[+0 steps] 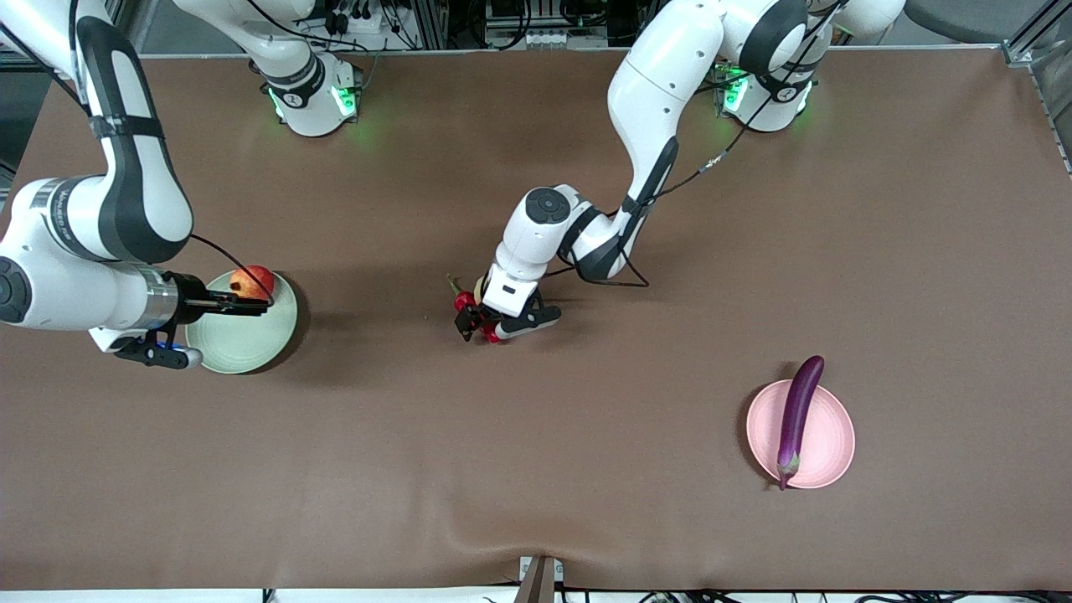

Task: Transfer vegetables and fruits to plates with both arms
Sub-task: 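Grasp the chili with the left gripper while the right gripper releases the pomegranate, then carry the chili with the left gripper while the right gripper grasps the peach, then place the chili with the left gripper while the right gripper carries the peach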

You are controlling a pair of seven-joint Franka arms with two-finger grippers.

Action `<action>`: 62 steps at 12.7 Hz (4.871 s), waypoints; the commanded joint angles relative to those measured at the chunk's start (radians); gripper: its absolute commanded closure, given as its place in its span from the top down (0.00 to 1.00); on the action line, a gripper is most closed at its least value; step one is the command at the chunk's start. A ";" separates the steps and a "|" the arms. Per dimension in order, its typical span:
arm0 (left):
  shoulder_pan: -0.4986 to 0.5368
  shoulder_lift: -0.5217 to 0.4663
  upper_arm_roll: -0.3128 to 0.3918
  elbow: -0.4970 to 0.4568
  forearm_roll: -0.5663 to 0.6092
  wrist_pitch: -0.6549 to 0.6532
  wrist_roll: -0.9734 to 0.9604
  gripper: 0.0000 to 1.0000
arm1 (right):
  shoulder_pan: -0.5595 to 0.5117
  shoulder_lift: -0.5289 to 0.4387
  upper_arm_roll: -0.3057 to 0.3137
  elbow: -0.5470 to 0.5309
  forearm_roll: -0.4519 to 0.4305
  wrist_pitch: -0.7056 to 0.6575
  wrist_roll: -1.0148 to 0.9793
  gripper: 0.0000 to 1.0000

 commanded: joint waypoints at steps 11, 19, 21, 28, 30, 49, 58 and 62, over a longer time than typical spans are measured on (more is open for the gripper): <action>-0.015 -0.194 0.126 0.020 -0.016 0.002 -0.076 0.00 | 0.089 0.035 -0.003 0.155 0.200 -0.082 0.259 1.00; 0.218 -0.472 0.153 0.012 -0.004 -0.287 -0.068 0.00 | 0.402 0.065 -0.006 0.062 0.232 0.152 0.560 1.00; 0.274 -0.508 0.154 0.012 -0.002 -0.372 0.009 0.00 | 0.484 0.105 -0.006 0.031 0.232 0.246 0.710 1.00; 0.482 -0.490 0.151 -0.036 -0.004 -0.558 0.565 0.00 | 0.620 0.162 -0.013 -0.084 0.178 0.412 0.820 1.00; 0.529 -0.446 0.151 -0.050 -0.004 -0.558 0.763 0.00 | 0.619 0.179 -0.016 -0.094 0.149 0.447 0.829 1.00; 0.723 -0.148 0.122 -0.038 0.234 -0.258 1.402 0.00 | 0.302 0.191 -0.044 0.053 0.071 0.201 0.385 0.00; 0.715 -0.130 0.122 -0.038 0.235 -0.258 1.394 1.00 | -0.061 0.200 -0.043 0.038 -0.090 0.125 -0.139 0.00; 0.709 -0.154 0.120 -0.037 0.234 -0.259 1.390 1.00 | -0.081 0.239 -0.043 0.014 -0.089 0.168 -0.145 0.00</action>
